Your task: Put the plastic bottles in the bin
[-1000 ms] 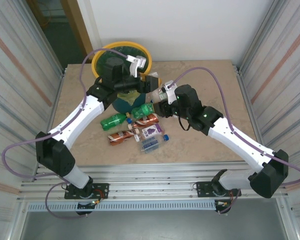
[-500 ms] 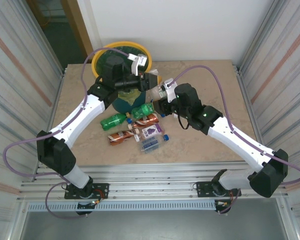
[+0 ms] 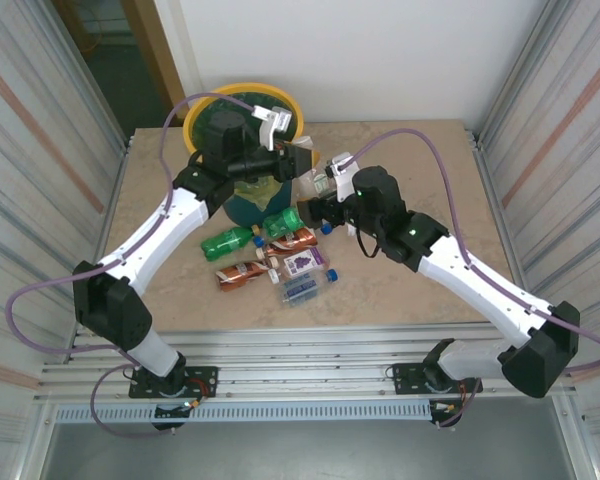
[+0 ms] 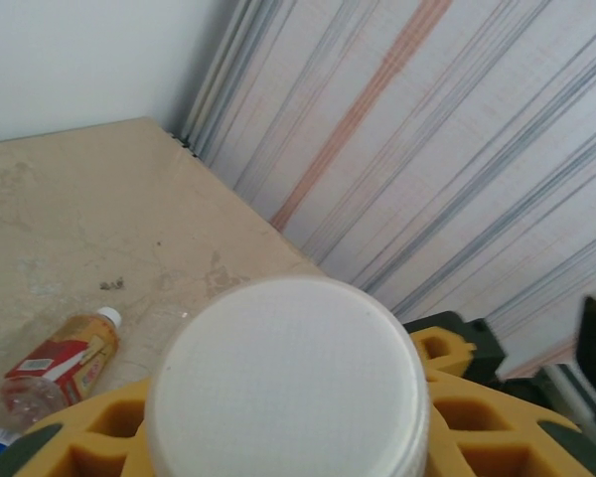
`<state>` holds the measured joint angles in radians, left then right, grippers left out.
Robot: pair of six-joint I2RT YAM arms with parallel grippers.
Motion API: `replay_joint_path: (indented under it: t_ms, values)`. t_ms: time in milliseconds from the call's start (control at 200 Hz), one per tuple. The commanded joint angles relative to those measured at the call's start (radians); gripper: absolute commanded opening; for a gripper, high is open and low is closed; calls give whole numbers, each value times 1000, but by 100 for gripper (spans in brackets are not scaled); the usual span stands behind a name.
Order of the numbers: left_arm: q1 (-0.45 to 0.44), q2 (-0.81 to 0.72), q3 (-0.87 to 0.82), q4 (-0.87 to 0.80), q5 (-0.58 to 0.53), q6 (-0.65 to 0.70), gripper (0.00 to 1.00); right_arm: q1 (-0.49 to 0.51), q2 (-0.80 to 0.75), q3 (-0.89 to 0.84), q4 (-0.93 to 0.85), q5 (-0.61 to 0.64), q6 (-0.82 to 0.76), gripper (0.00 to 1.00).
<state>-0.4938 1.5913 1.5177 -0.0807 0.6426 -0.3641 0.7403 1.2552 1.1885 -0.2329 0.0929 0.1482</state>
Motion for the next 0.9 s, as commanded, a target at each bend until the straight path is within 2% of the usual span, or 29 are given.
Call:
replay_joint_path:
  t_ms: [0,391,561,892]
  values:
    - [23,-34,56,-7,-25,56,22,5,-53,-16,41,47,11,98]
    - [126,-66,192,6,-108,127,22,-1,-150,-91,94,172,66,98]
    - [198,-64,232,40,-150,127,23,-19,-189,-123,101,212,106,98]
    - [319,70,367,-3,-195,127,23,-57,-199,-140,34,268,198,98]
